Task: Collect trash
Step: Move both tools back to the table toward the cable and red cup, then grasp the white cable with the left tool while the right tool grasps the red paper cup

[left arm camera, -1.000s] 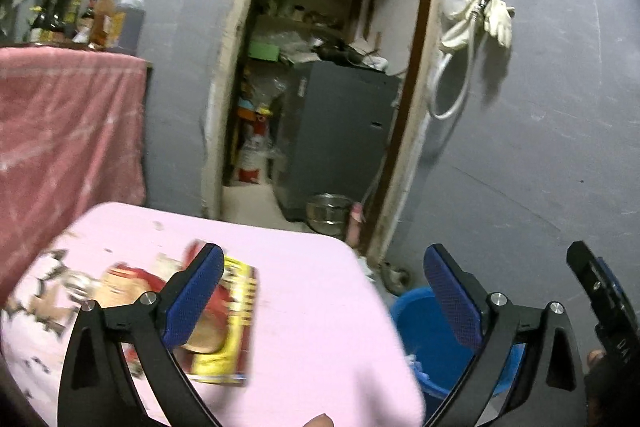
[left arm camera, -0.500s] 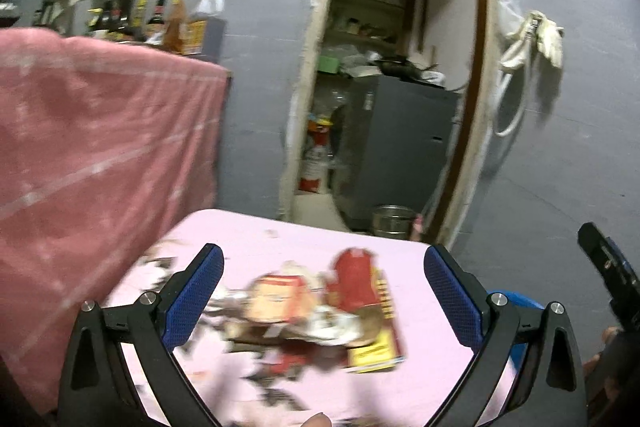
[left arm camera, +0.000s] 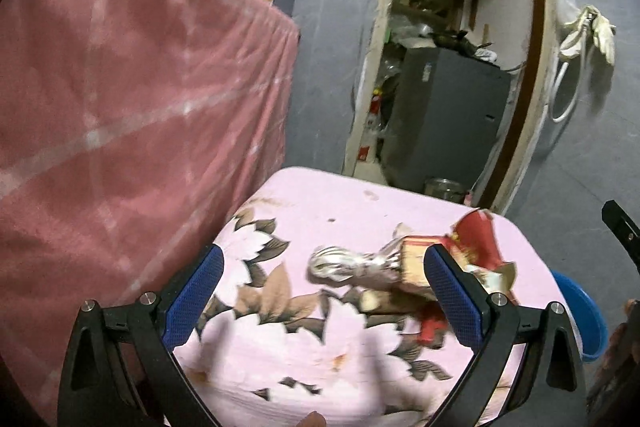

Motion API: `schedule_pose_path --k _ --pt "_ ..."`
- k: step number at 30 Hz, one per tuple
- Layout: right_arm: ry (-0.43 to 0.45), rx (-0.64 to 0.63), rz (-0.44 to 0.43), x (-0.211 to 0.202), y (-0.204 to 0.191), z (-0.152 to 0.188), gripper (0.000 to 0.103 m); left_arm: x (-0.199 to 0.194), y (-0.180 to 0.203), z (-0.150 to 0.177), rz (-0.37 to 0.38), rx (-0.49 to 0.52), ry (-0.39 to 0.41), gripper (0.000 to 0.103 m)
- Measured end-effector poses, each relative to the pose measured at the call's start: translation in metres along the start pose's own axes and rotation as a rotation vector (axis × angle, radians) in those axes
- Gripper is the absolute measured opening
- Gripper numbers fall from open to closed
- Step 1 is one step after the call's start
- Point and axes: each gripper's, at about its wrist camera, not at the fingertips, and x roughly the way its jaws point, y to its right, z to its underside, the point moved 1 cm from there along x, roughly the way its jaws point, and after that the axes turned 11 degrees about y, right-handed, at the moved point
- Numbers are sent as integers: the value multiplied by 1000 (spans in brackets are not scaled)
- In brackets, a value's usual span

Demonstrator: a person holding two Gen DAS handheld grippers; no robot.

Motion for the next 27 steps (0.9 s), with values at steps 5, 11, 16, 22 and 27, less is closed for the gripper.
schedule_pose_path --k 5,11,16,22,27 --pt "-46 -16 -11 19 -12 6 103 10 -8 5 7 -18 -40 98" --pt "-130 -13 -45 41 -23 18 103 32 -9 6 24 -30 -96 97" --pt "-202 -17 -89 57 -34 29 97 55 -13 4 47 -75 -156 86" --pt "-303 -44 -119 77 -49 47 85 67 -18 3 84 -117 -200 69" --pt "-379 -46 -122 87 -52 64 75 76 -20 7 125 -132 -252 61"
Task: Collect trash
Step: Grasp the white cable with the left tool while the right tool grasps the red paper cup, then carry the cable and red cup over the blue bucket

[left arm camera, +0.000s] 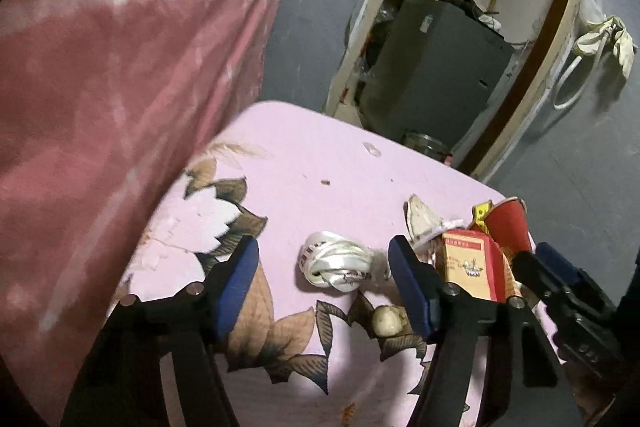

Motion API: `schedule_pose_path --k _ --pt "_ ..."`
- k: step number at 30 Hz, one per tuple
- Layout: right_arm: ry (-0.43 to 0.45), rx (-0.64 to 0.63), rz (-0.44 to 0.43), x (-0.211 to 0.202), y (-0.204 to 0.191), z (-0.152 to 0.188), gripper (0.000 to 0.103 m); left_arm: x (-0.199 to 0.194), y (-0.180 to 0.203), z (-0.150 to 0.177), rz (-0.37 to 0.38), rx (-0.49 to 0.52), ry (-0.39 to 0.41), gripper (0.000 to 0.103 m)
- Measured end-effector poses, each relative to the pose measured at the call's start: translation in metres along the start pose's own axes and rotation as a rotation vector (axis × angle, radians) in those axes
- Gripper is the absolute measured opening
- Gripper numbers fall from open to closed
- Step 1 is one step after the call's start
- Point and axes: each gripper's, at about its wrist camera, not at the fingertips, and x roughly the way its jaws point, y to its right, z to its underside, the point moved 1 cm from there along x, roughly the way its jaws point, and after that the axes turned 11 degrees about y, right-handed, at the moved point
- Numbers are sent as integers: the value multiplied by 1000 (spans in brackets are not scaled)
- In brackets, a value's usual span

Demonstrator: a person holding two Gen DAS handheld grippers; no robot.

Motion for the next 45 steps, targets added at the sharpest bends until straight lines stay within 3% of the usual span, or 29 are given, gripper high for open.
schedule_pose_path --k 3,10,15,22,24,26,30,34,45 --pt "-26 11 -15 4 1 4 75 5 -3 1 56 -39 -35 61" --pt "-37 23 -30 7 3 3 75 4 -6 -4 80 -57 -44 60" --pt "-38 28 -36 7 3 3 73 11 -5 -4 87 -57 -68 40" --pt "-46 53 -70 7 4 5 66 8 -4 -2 86 -66 -61 28" --pt "-48 56 -80 7 2 5 62 4 -3 -1 73 -68 -55 15" --pt "-51 63 -98 7 1 6 52 1 -4 1 75 -76 -55 13" --pt "-49 64 -105 4 -2 6 52 -7 -4 4 82 -96 -45 9" --pt "-28 64 -107 -2 -2 5 51 -22 2 5 70 -85 -2 8" --pt "137 10 -70 -37 -9 -4 50 -78 40 -4 0 53 252 6"
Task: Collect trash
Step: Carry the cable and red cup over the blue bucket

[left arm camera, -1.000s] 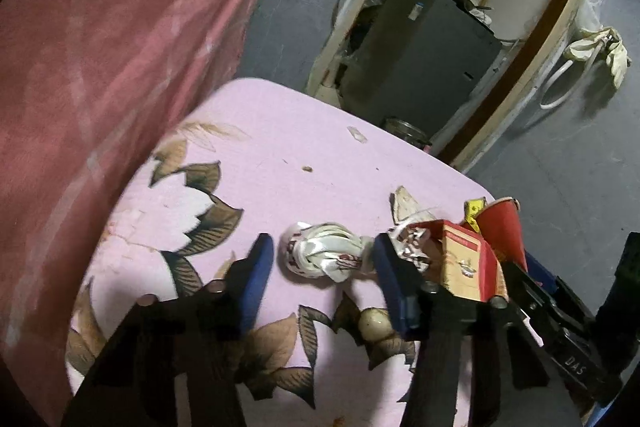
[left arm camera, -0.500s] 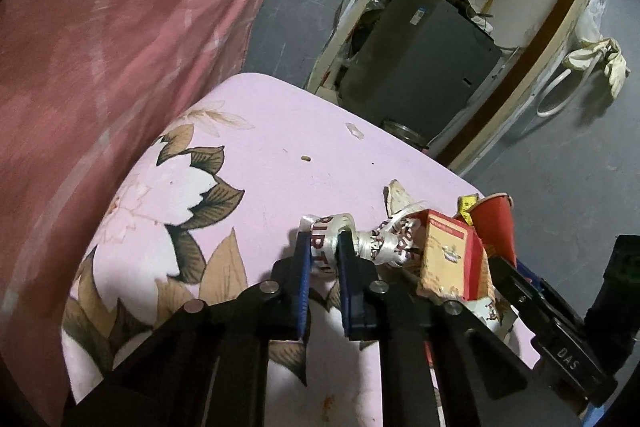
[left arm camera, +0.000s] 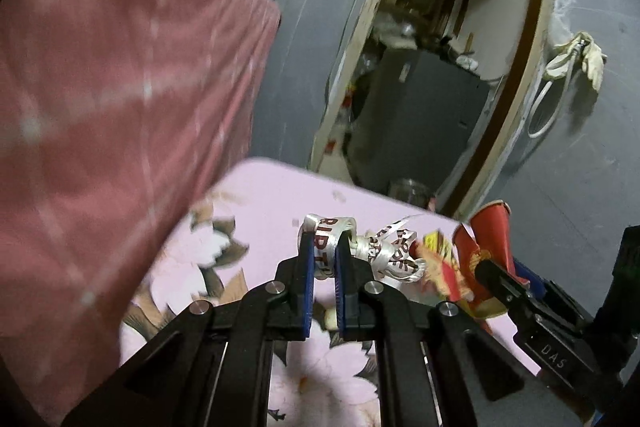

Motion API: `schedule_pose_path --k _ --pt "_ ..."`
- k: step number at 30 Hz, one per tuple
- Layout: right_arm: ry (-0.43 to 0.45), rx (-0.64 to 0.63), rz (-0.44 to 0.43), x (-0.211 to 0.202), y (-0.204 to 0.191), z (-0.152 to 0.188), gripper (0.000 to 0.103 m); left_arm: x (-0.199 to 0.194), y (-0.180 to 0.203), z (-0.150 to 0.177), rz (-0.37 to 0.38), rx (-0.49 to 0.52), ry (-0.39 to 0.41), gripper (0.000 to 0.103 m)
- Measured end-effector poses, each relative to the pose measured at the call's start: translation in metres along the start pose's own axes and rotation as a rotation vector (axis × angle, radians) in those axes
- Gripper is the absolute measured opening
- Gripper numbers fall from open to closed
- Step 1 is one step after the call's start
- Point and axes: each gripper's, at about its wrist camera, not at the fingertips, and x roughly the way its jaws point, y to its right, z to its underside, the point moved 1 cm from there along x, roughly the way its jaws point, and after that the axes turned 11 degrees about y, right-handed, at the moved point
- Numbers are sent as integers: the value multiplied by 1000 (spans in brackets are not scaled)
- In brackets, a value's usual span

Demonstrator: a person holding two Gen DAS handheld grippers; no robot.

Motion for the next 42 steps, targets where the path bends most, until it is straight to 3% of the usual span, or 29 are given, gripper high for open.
schedule_pose_path --k 8,17,30,42 --pt "153 -4 42 -35 10 -19 50 -23 33 -12 -1 78 130 6" --pt "271 -38 139 -80 35 -42 50 -16 81 -12 86 95 170 6" --pt "315 -26 393 -156 124 -35 51 9 202 23 316 116 83 6" --pt "245 101 561 -204 206 4 51 28 298 85 416 197 -40 6"
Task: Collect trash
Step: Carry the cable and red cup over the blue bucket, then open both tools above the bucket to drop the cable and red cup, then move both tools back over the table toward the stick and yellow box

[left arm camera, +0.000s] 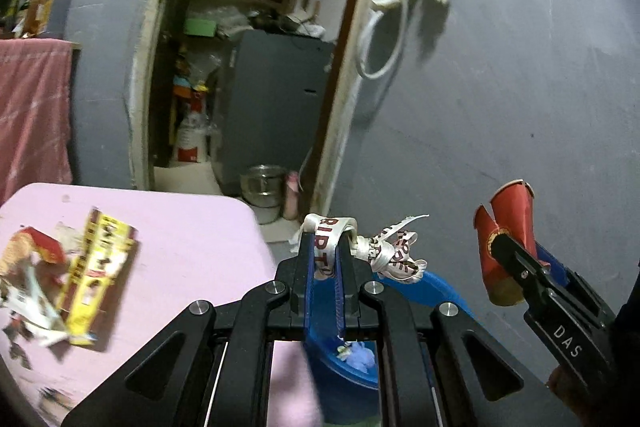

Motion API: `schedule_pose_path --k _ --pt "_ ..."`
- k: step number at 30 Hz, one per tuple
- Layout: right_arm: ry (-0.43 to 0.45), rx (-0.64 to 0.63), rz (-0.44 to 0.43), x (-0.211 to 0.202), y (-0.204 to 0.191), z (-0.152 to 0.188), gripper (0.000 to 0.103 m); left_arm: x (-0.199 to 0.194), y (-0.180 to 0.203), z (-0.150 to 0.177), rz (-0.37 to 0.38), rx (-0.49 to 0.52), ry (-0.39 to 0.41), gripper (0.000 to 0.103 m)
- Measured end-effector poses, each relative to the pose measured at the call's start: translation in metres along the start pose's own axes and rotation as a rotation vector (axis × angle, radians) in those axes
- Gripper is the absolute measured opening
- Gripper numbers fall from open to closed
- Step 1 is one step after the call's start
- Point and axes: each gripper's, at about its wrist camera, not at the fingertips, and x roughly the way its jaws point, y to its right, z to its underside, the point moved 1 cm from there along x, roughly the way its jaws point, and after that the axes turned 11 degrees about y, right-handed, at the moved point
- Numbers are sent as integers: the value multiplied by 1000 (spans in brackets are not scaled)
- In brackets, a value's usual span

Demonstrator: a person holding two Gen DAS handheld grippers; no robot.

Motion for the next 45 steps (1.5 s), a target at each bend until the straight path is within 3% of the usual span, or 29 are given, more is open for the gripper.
schedule_pose_path --k 6,20,30,33,37,41,45 --pt "-47 38 38 5 23 8 51 27 23 14 18 21 -49 7" --pt "-122 44 58 19 39 19 52 62 17 34 15 -32 -156 8" --pt "-154 61 75 31 44 22 56 80 0 36 24 -105 -236 19" --pt "-140 65 81 27 45 20 61 76 -3 34 29 -111 -225 30" --pt "-109 68 83 23 45 15 67 69 -3 26 32 -99 -200 31" --pt "-64 66 83 18 41 8 77 55 -9 13 29 -90 -150 47" --pt "-10 55 70 12 34 -3 84 38 -17 1 1 -75 -90 57"
